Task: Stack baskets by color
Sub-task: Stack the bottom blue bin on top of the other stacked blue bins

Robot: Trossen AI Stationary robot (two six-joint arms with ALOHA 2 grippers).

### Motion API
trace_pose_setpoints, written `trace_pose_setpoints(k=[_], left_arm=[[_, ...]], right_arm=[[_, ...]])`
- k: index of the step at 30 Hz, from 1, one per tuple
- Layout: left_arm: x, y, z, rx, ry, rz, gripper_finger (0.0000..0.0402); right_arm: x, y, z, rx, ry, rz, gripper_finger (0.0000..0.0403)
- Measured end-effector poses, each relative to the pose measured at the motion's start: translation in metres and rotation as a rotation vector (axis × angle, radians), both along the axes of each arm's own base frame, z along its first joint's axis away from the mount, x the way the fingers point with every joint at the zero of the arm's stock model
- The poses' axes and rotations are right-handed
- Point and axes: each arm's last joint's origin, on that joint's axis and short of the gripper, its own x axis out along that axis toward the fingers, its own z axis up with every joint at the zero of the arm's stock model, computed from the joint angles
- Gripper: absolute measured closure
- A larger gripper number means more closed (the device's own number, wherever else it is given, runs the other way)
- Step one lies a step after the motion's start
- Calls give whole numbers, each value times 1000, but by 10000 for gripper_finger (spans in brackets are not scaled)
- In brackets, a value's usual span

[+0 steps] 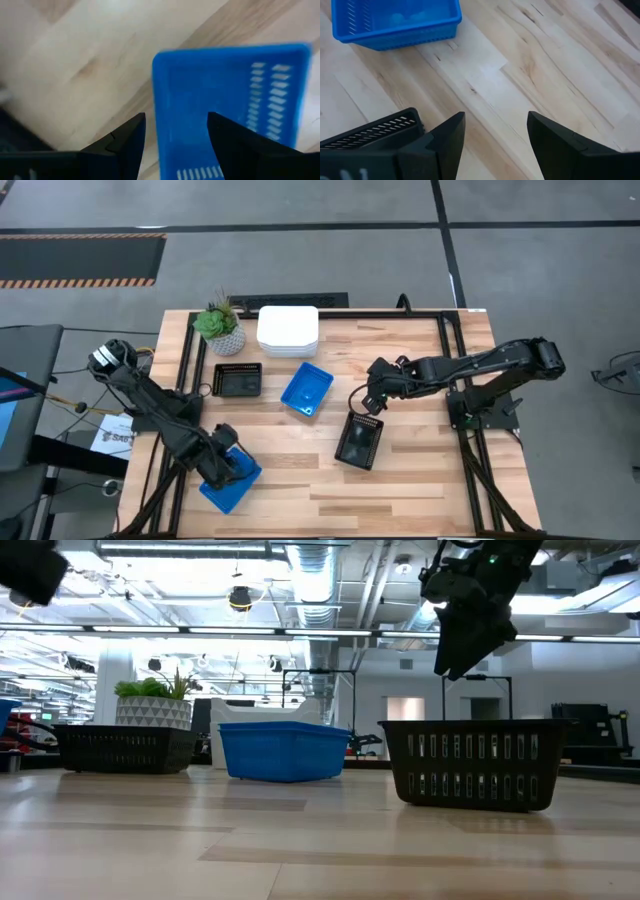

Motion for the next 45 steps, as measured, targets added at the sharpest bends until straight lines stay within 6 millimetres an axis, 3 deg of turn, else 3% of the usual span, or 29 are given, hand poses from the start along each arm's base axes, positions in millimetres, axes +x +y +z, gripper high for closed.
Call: trace_pose_setpoints(k=[16,20,29,45], left_arm=[[-12,-2,-22,-21,15,23,207],[-12,-2,-22,-27,19,23,248],[-11,-1,-22,-23,22,-5,391],[6,10,-14,28,-48,71,401]], right_arm=[[0,0,0,-2,-1,3,164],[0,0,0,-2,-2,3,164],[2,0,1,-12,-9,21,164],[3,0,1,-12,-20,20,164]])
